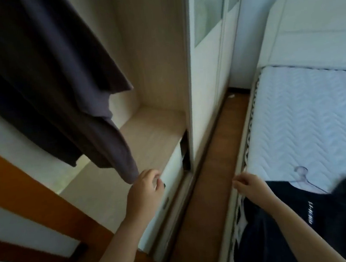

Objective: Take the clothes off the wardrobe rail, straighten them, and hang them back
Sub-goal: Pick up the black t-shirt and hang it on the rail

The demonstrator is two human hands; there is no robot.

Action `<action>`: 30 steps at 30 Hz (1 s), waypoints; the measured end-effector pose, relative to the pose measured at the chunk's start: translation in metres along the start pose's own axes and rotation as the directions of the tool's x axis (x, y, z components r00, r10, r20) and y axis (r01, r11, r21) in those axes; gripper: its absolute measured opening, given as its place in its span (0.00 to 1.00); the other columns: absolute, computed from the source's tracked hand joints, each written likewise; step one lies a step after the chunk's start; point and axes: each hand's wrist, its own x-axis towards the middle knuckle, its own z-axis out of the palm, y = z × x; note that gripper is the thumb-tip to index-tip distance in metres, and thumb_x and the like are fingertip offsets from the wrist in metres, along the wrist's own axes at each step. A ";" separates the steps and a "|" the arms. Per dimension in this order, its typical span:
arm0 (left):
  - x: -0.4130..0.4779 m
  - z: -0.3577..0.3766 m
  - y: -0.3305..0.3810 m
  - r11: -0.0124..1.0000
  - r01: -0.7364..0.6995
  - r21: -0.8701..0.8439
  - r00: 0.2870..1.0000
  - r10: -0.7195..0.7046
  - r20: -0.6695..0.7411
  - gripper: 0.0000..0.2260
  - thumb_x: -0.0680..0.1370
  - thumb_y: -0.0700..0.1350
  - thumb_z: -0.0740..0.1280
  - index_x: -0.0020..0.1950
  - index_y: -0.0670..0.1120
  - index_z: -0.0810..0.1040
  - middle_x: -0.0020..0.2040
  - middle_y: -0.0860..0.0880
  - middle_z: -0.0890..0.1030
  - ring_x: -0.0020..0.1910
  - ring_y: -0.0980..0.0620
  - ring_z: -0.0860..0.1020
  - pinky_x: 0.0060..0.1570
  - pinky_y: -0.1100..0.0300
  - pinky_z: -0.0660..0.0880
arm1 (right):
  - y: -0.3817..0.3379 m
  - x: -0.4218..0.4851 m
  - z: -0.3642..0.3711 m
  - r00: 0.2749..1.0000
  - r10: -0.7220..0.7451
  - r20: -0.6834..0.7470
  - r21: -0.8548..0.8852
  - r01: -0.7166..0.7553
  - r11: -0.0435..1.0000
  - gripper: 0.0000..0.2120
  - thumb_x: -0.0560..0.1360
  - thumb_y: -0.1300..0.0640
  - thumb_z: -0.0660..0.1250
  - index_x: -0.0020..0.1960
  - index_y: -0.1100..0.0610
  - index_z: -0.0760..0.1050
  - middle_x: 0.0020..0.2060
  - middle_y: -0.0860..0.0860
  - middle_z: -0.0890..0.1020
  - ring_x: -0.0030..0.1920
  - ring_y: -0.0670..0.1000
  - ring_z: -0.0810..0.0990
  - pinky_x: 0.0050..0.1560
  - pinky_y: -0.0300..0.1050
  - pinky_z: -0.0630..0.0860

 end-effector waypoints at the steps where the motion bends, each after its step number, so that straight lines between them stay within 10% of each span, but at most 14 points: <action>1: -0.011 0.009 -0.007 0.999 0.033 -0.018 0.998 -0.031 0.056 0.09 0.76 0.41 0.63 0.55 0.44 0.77 0.52 0.47 0.80 0.50 0.50 0.78 0.44 0.60 0.72 | 0.024 -0.016 0.003 0.997 0.074 0.006 -0.022 -0.074 0.997 0.01 0.75 0.55 0.64 0.44 0.51 0.73 0.37 0.46 0.77 0.43 0.50 0.76 0.40 0.40 0.68; 13: -0.118 0.072 -0.090 0.984 0.176 0.013 0.762 -0.144 0.631 0.09 0.78 0.42 0.61 0.57 0.44 0.75 0.54 0.45 0.79 0.52 0.48 0.77 0.46 0.61 0.71 | 0.177 -0.266 0.088 0.602 0.785 -0.147 0.313 -0.725 0.614 0.13 0.73 0.58 0.67 0.55 0.64 0.76 0.43 0.57 0.80 0.42 0.56 0.78 0.43 0.45 0.72; 22: -0.195 0.121 -0.064 0.989 0.051 0.142 0.523 -0.148 0.840 0.08 0.78 0.42 0.60 0.56 0.44 0.74 0.55 0.43 0.78 0.45 0.48 0.74 0.43 0.57 0.70 | 0.201 -0.429 0.154 0.313 0.950 0.018 0.656 -0.720 0.225 0.06 0.77 0.59 0.62 0.51 0.61 0.72 0.45 0.59 0.79 0.41 0.55 0.77 0.32 0.40 0.67; 30: -0.296 0.169 0.035 0.985 -0.106 0.135 0.540 -0.057 0.840 0.09 0.76 0.41 0.61 0.54 0.45 0.76 0.55 0.43 0.79 0.48 0.45 0.75 0.44 0.56 0.69 | 0.276 -0.558 0.136 0.220 0.975 0.014 0.783 -0.609 0.126 0.07 0.76 0.57 0.62 0.52 0.59 0.72 0.45 0.56 0.81 0.41 0.53 0.79 0.32 0.41 0.67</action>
